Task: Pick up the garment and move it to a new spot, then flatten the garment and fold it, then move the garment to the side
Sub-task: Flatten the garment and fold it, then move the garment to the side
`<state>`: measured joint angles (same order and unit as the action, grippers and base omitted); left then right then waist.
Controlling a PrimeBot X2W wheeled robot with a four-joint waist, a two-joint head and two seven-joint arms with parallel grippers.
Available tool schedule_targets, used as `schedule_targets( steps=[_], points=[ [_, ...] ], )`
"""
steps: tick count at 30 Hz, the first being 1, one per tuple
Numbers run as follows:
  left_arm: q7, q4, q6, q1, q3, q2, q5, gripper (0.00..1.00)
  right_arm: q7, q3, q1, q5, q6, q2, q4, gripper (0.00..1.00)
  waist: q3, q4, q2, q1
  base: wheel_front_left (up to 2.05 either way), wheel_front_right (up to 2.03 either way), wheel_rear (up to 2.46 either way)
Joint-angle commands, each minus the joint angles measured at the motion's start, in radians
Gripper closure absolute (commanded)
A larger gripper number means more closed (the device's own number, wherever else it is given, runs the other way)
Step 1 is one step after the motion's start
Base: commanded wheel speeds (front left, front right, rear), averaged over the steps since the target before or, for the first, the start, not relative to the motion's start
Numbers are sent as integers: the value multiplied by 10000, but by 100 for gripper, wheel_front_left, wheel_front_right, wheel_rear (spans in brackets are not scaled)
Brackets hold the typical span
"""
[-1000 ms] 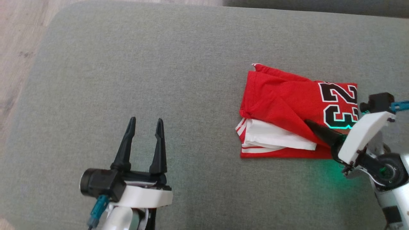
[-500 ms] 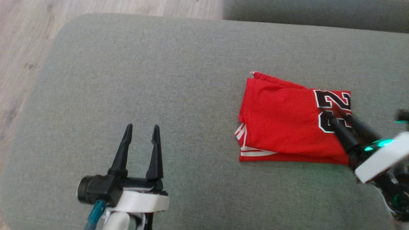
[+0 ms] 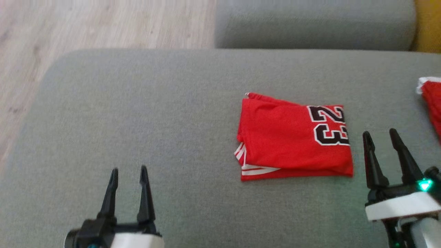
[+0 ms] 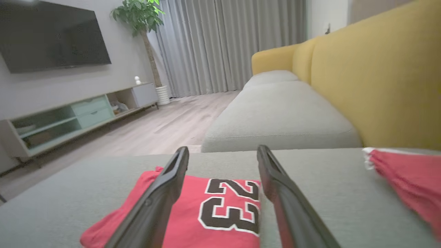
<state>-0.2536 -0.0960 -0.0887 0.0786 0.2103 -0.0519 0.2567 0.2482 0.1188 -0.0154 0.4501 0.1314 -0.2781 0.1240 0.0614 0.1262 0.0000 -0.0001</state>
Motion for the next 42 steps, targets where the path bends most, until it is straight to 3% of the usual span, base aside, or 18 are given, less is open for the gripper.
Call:
schedule_targets(
  steps=[1,5,10,42],
  points=[
    [-82,333,-69,-13,-434,16,-71,0,131,-130,-180,-637,-7,14,-316,0,-419,-229,0,1,0,0,0],
    [-82,551,-212,342,-602,16,-158,0,133,-519,-643,-2087,-7,585,-269,0,-758,-346,0,1,0,0,0],
    [-82,525,-252,616,-646,16,-415,0,134,-430,-972,-2736,-7,992,-159,0,-1009,-454,0,1,0,0,0],
    [-82,264,-41,806,-530,16,-728,0,135,-408,-1263,-2904,-7,1213,285,0,-1164,-285,0,1,0,0,0]
  ],
)
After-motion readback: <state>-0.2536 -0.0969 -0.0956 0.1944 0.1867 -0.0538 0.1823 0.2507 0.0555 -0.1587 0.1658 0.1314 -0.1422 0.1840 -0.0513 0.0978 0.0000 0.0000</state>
